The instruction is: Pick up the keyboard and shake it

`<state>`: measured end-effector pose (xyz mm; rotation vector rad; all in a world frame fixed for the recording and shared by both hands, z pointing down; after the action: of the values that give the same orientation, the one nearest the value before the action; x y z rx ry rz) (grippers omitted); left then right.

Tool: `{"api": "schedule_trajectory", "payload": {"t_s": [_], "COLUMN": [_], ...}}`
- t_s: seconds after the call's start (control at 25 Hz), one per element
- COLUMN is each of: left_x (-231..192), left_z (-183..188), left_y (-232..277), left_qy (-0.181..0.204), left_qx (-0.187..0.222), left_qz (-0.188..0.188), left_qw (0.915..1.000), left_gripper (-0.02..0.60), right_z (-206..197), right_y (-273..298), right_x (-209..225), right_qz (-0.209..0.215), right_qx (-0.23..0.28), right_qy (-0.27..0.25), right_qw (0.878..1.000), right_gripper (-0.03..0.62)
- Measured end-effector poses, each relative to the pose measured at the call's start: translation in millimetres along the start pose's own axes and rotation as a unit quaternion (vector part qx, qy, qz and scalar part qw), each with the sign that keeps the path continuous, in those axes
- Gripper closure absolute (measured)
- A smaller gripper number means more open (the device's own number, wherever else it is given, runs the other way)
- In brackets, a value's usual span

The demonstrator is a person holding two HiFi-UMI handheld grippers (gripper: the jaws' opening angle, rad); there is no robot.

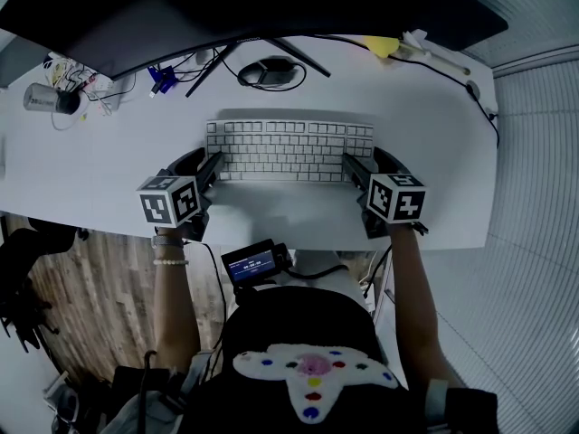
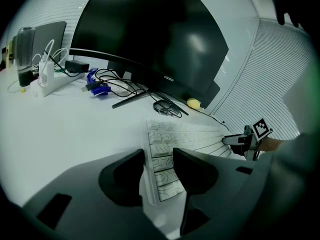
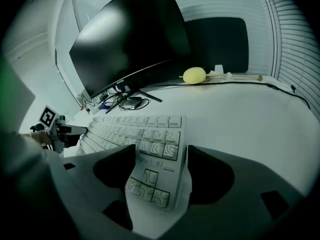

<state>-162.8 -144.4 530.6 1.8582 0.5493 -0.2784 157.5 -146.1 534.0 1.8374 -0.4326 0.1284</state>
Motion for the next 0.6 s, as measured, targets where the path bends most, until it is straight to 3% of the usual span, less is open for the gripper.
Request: {"api": "schedule_trajectory", "payload": {"t_s": [0.32, 0.6], "left_x": [0.7, 1.2], "left_z": [1.5, 1.9], "left_y": [0.5, 0.9], "left_qy": [0.001, 0.003], "left_qx": [-0.008, -0.014], "left_qz": [0.007, 0.006], "left_qw": [0.9999, 0.9999], "left_gripper": [0.38, 0.382], "right_z": [1.1, 1.2], "right_y": [4.7, 3.8], "right_x": [0.2, 2.0], "right_qz": [0.057, 0.057], "right_qx": [-0.021, -0.005], "right_qy": [0.015, 0.023], "right_qw": [0.998, 0.998], "right_gripper": [0.279, 0.279]}}
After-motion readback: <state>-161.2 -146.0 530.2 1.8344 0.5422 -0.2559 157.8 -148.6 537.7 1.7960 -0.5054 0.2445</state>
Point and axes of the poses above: the fingertips, and each gripper's own axes: y forward along the fingers, x to its right, z out of its top, the point moved 1 cm from there along -y, backward along the fingers, and after that the axes turned 15 degrees about -x, right-handed, at the moved point
